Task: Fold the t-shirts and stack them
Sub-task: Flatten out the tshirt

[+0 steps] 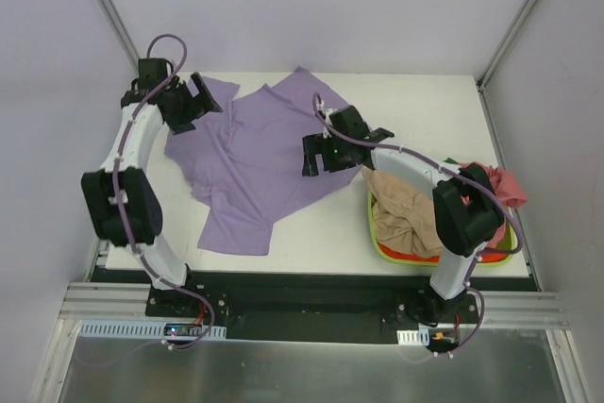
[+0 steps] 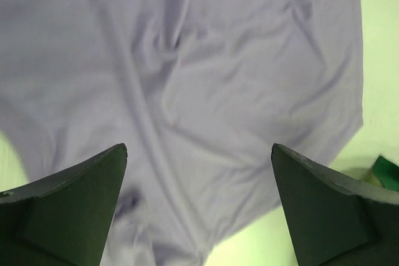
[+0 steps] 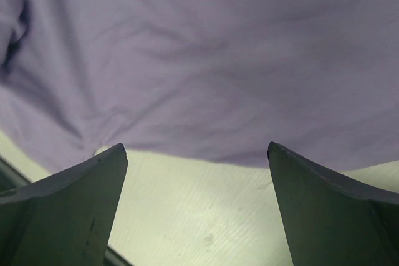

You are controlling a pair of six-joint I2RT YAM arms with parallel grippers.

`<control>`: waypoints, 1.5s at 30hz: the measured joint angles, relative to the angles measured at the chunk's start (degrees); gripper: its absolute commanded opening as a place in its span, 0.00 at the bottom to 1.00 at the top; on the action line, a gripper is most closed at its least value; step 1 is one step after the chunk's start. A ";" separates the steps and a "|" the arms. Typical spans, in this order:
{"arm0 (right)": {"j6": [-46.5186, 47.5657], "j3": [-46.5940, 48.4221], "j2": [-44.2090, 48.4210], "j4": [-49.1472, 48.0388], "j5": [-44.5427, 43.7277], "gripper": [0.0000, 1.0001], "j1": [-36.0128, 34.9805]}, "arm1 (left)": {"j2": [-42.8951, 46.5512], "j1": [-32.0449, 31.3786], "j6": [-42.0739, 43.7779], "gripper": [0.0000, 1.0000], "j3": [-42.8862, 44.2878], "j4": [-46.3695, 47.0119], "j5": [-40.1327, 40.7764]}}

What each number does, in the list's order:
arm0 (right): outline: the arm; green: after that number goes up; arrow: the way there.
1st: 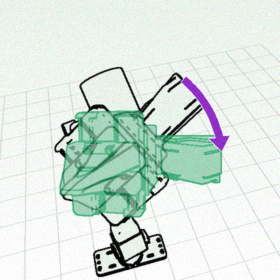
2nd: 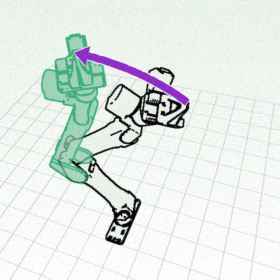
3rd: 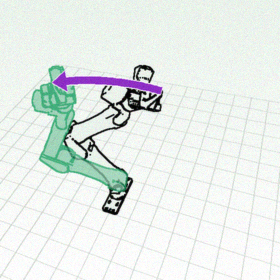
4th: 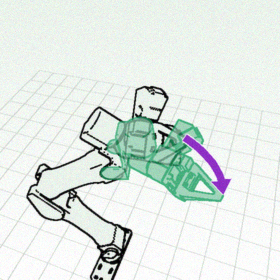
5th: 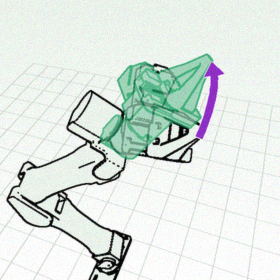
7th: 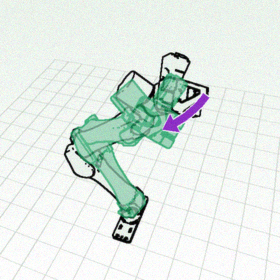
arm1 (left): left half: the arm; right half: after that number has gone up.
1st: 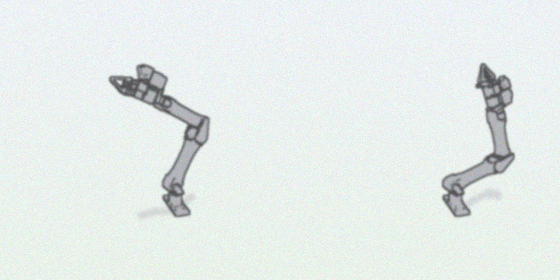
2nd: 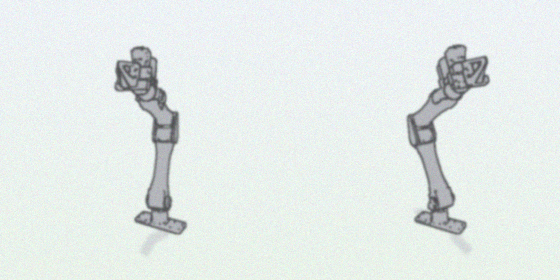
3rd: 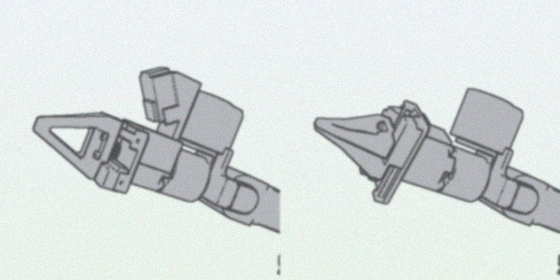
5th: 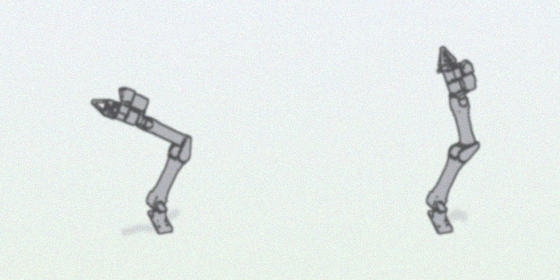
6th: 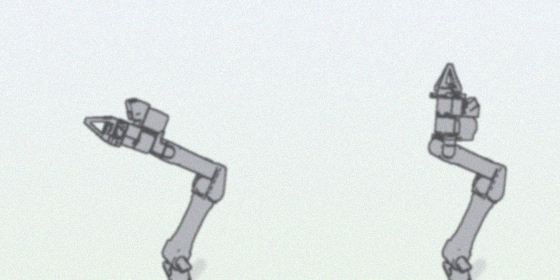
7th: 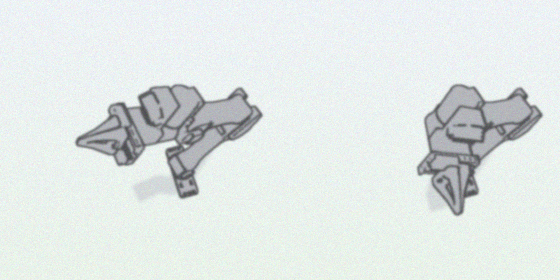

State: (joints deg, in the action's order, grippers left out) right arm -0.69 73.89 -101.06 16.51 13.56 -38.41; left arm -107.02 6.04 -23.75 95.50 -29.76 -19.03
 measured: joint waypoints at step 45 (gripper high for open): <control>-9.88 -2.34 -6.43 4.42 -5.09 0.98 -4.09 | 25.29 -1.75 -10.29 0.99 -30.67 0.98 15.82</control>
State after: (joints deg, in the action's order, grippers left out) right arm -10.57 71.55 -107.48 20.93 8.47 -42.50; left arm -81.73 4.29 -34.04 64.84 -28.77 -3.20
